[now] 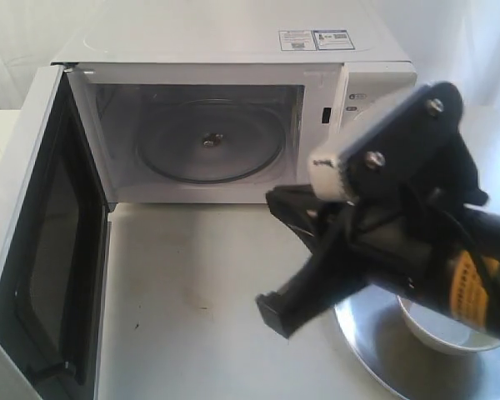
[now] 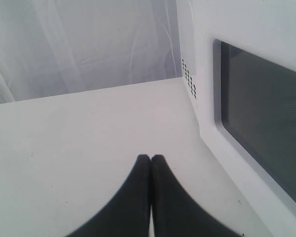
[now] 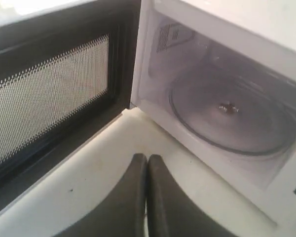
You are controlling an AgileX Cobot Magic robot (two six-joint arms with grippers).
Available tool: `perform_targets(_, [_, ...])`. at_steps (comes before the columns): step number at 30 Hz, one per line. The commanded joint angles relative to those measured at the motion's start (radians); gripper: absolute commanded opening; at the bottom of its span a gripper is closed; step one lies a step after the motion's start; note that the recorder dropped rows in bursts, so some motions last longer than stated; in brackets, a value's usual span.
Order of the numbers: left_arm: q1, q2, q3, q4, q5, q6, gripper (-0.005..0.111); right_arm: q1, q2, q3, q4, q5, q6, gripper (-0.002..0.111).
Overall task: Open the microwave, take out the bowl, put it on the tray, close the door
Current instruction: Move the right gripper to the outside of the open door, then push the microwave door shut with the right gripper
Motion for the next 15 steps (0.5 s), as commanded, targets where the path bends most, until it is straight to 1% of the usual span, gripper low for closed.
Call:
perform_targets(1, [-0.003,-0.002,-0.003,-0.008,-0.004,0.0,0.0,0.036,0.101,-0.132,-0.014,0.044,-0.052,0.0])
perform_targets(2, [-0.003,-0.002,-0.003,-0.008,-0.004,0.0,0.0,0.048,0.117,-0.158,-0.014,0.06,-0.052,0.0])
perform_targets(5, [-0.003,-0.002,-0.003,-0.008,-0.004,0.0,0.0,0.095,0.176,-0.236,-0.014,0.181,-0.06,0.0])
perform_targets(8, [-0.003,-0.002,-0.003,-0.008,-0.004,0.0,0.0,0.129,0.256,-0.291,-0.014,0.42,-0.044,0.0])
perform_targets(9, [-0.003,-0.002,-0.003,-0.008,-0.004,0.0,0.0,0.137,0.281,-0.308,-0.014,0.475,-0.023,0.0])
perform_targets(11, [-0.003,-0.002,-0.003,-0.008,-0.004,0.0,0.0,0.158,0.322,-0.337,-0.014,0.49,-0.013,0.0])
perform_targets(15, [-0.003,-0.002,-0.003,-0.008,-0.004,0.0,0.0,0.231,0.407,-0.386,-0.014,0.44,-0.022,0.0])
